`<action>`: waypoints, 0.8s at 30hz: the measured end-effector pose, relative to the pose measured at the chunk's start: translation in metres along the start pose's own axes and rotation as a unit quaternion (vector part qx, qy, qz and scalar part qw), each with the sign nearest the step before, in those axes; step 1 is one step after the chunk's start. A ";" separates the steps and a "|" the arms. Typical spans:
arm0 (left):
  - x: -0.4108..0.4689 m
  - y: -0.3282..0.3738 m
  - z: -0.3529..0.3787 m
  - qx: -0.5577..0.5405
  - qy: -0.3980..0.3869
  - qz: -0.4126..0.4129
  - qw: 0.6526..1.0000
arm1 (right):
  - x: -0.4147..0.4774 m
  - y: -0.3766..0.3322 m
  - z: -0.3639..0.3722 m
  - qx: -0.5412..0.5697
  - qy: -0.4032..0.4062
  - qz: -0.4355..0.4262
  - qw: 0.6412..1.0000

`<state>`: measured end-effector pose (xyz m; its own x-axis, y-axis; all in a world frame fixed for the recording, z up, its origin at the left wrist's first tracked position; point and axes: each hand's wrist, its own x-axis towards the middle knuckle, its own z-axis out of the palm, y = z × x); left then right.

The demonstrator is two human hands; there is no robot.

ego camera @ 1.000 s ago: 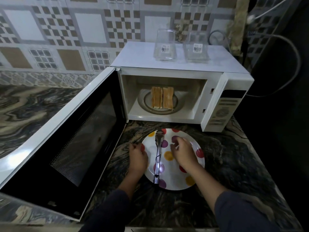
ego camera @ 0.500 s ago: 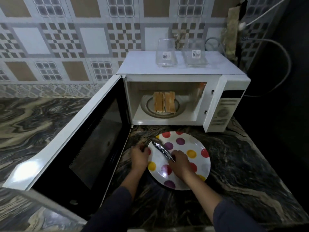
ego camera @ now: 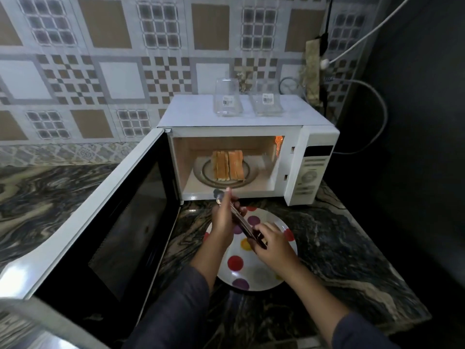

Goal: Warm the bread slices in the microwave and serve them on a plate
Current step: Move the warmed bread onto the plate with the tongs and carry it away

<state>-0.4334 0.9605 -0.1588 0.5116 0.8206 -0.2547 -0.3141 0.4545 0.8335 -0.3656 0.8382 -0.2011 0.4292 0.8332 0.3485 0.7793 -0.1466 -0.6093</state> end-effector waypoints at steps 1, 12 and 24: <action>0.001 0.005 0.002 -0.021 0.014 0.000 1.000 | -0.002 0.002 0.000 -0.003 -0.011 -0.001 1.000; 0.005 0.048 -0.022 -0.110 0.064 0.015 0.992 | -0.004 -0.003 0.006 0.082 -0.074 0.052 0.993; 0.000 0.046 -0.030 -0.035 -0.023 -0.019 0.999 | 0.010 -0.049 0.012 0.282 -0.253 0.170 0.910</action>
<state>-0.4723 0.9916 -0.1350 0.5601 0.7861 -0.2614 -0.3486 0.5100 0.7864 -0.4050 0.8604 -0.1767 0.2256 0.9507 -0.2127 0.2221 -0.2628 -0.9389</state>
